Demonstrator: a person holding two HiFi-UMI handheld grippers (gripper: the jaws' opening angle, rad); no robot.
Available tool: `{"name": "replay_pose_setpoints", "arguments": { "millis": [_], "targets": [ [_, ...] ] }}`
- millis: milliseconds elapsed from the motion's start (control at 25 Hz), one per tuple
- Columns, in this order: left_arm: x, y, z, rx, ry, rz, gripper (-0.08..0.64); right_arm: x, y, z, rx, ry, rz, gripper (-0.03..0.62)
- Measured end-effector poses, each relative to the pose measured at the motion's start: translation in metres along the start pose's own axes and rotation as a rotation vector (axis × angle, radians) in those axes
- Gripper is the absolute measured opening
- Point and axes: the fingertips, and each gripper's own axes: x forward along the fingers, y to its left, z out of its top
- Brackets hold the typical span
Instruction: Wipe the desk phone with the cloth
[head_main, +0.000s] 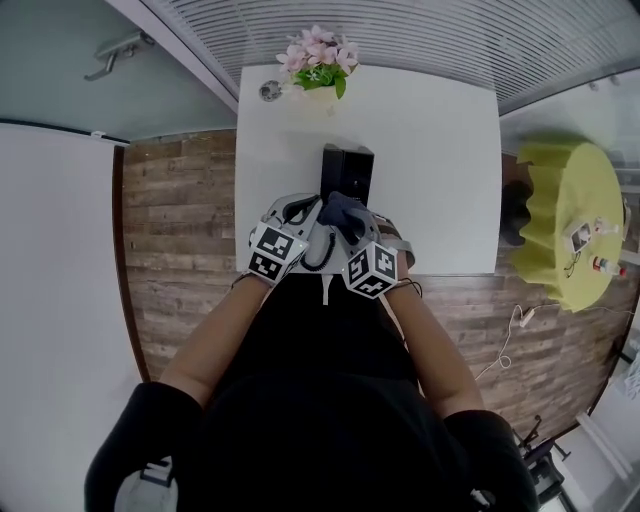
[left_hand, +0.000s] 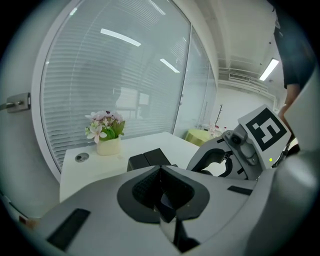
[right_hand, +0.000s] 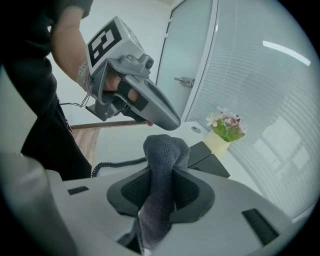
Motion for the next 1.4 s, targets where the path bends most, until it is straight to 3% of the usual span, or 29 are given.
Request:
{"name": "replay_pose_setpoints", "arguments": {
  "millis": [400, 680, 1080, 1400],
  "targets": [
    [0.017, 0.021, 0.063, 0.045, -0.083, 0.004, 0.011, -0.023, -0.092, 0.007, 0.032, 0.002, -0.175, 0.11],
    [0.035, 0.032, 0.089, 0.056, -0.105, -0.002, 0.011, -0.017, -0.137, 0.011, 0.028, 0.017, -0.229, 0.11],
    [0.071, 0.045, 0.072, 0.029, -0.053, -0.001, 0.011, 0.03, -0.154, -0.024, 0.028, 0.101, -0.199, 0.11],
    [0.078, 0.042, 0.057, 0.008, -0.028, 0.001, 0.011, 0.031, -0.148, -0.03, 0.016, 0.077, -0.224, 0.11]
  ]
}}
